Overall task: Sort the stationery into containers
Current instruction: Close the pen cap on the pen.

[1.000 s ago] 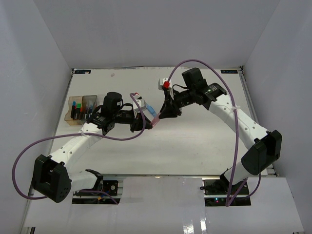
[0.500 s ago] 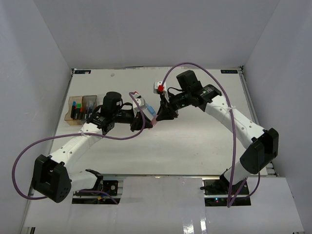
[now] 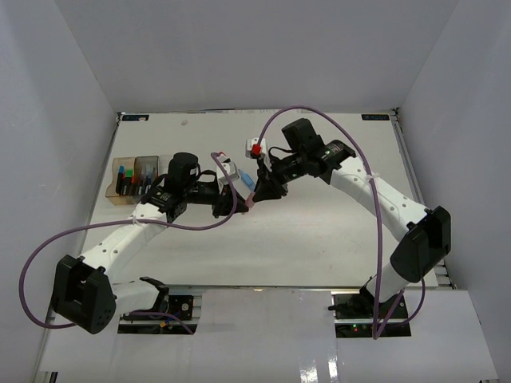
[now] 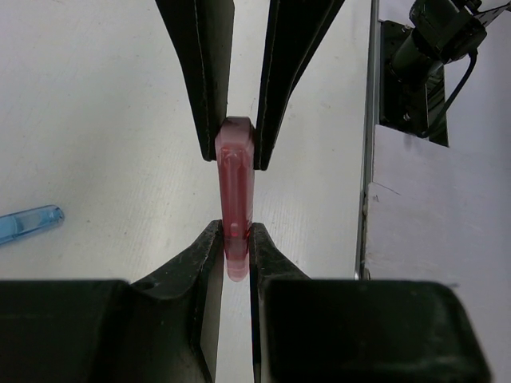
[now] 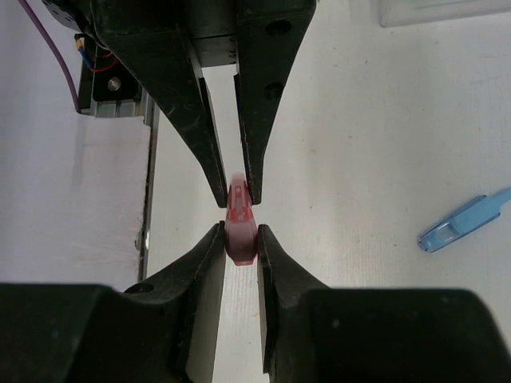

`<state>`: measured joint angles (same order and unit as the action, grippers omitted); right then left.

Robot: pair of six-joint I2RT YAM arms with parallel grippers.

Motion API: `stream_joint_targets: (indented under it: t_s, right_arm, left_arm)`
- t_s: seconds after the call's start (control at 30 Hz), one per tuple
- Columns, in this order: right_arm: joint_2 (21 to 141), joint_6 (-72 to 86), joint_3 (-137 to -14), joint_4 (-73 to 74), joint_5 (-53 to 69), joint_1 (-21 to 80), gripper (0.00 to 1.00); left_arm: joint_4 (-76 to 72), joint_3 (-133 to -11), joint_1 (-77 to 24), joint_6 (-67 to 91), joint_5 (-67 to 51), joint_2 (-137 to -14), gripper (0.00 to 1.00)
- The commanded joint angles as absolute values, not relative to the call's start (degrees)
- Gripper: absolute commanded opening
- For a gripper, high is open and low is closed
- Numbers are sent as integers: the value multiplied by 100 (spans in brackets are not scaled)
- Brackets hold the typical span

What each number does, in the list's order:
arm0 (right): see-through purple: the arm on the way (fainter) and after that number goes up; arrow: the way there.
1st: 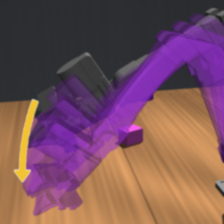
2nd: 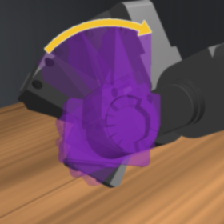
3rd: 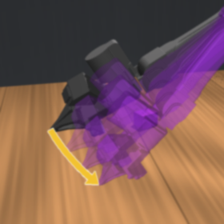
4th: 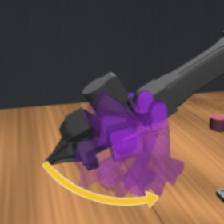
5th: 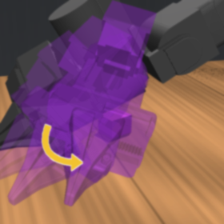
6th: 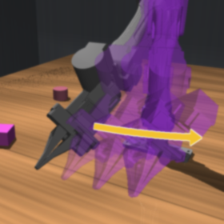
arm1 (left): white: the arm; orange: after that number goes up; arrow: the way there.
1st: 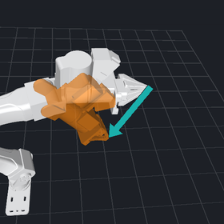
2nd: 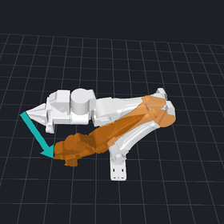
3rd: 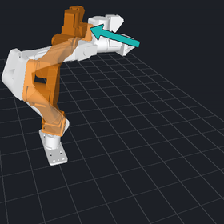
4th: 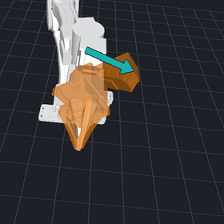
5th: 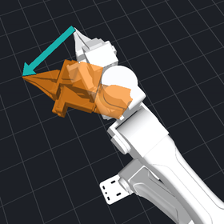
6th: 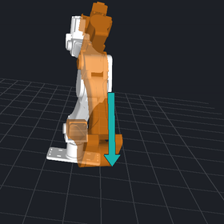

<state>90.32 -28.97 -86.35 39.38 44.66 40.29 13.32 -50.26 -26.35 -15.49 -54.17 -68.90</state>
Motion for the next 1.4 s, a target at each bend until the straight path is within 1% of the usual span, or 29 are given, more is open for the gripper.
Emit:
stream_joint_targets:
  t_s: [0.0, 0.27, 0.5, 0.7, 1.0, 1.27, 1.37]
  right_arm:
    - [9255, -2909, -8613, 4148, 4518, 4236, 8]
    - [9483, -2936, -8631, 4298, 4456, 4394, 8]
    - [9764, -2988, -8754, 4465, 4482, 4535, 8]
    - [10063, -3067, -8921, 4693, 4509, 4719, 8]
    - [10327, -3322, -9079, 5106, 4500, 4931, 8]
    - [10257, -3410, -8833, 5247, 4228, 4922, 8]
    - [10213, -3410, -8850, 5212, 4210, 4922, 8]
  left_arm:
    - [818, -5071, -2654, -1529, -5590, -6566, 0]
    - [317, -4843, -2654, -1292, -5529, -6249, 0]
    - [-877, -4421, -2654, -765, -5546, -5836, 0]
    - [-1519, -4193, -2654, -423, -5563, -5704, 0]
    - [-2065, -3990, -2523, -176, -5282, -5441, 0]
    - [-2259, -4130, -2312, -62, -5256, -5335, 0]
    - [-2119, -4175, -2312, -61, -5396, -5431, 0]
